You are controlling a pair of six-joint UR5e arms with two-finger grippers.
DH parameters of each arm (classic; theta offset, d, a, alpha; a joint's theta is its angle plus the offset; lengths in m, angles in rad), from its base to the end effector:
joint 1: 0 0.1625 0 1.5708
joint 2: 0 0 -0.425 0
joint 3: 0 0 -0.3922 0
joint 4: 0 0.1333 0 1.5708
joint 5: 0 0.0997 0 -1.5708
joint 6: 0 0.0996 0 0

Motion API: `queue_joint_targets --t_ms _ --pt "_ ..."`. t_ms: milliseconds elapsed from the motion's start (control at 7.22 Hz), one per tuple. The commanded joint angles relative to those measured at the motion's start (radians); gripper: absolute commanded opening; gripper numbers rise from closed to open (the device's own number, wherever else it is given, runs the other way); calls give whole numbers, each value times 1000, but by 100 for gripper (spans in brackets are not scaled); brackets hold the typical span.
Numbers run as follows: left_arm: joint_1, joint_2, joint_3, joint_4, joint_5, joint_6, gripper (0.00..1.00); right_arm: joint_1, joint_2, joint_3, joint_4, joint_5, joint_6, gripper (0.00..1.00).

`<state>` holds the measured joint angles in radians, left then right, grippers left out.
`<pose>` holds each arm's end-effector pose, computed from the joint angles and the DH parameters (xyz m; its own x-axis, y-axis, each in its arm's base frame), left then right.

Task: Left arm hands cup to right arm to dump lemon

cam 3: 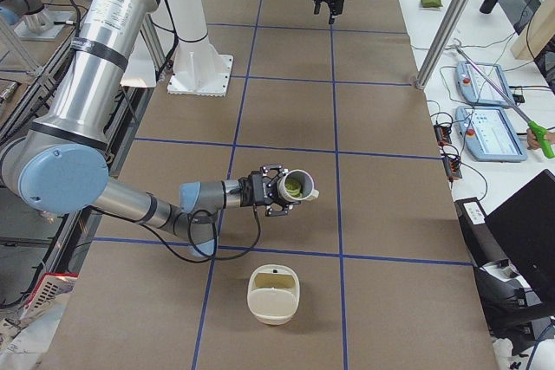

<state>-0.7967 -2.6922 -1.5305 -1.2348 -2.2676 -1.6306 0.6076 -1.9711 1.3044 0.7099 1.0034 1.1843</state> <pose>0.4344 -0.5436 -0.0104 0.4983 -0.5753 -0.6486 0.2744 0.8143 -0.5114 -0.0758 -0.2802 0.6932 0.3148 -0.1683 0.9341 -0.8676 0.3481 0.3551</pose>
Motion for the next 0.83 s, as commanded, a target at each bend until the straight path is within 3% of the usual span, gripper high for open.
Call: queue_joint_targets --t_ms 0,692 --pt "10 0 3 0 16 0 100 26 -5 -102 163 1 198 12" --pt "13 5 3 -2 39 0 100 142 -12 -201 201 9 760 10"
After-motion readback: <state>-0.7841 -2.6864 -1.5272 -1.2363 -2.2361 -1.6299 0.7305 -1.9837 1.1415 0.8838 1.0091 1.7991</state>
